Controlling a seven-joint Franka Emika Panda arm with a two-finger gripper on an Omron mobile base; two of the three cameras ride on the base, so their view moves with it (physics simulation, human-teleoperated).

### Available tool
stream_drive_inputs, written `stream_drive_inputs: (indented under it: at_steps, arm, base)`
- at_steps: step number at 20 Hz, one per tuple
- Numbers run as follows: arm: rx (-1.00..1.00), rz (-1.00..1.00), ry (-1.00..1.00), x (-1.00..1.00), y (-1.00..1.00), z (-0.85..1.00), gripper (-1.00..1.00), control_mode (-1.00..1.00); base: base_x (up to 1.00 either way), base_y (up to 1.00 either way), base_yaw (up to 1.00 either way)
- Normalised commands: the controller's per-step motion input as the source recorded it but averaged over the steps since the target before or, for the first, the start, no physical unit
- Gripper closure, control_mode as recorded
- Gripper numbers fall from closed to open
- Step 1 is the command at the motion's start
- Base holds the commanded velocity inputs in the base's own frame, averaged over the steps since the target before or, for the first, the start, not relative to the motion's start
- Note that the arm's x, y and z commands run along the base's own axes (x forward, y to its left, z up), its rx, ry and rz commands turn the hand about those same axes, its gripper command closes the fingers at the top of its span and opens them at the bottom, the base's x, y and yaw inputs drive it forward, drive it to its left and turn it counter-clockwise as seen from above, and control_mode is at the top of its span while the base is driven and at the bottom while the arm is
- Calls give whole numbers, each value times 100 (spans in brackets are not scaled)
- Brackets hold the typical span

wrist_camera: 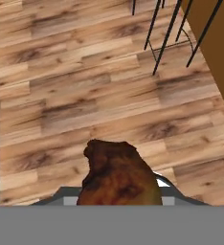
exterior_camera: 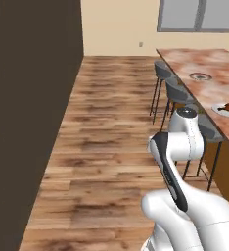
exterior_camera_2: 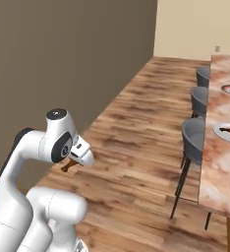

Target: Take the chicken drumsticks from the pan and place one on each plate on the dining counter.

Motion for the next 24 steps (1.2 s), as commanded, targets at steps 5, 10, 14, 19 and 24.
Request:
stream_drive_inputs:
  at_steps: [5,10,14,19,24]
  arm:
    - [0,0,0,0,0,0,100,100]
    - [0,0,0,0,0,0,100,100]
    - [0,0,0,0,0,0,100,100]
    - [0,0,0,0,0,0,100,100]
    - [0,0,0,0,0,0,100,100]
  base:
    - [93,53,-47]
    - [93,53,-46]
    - [92,52,-45]
    - [93,52,-47]
    - [94,52,-47]
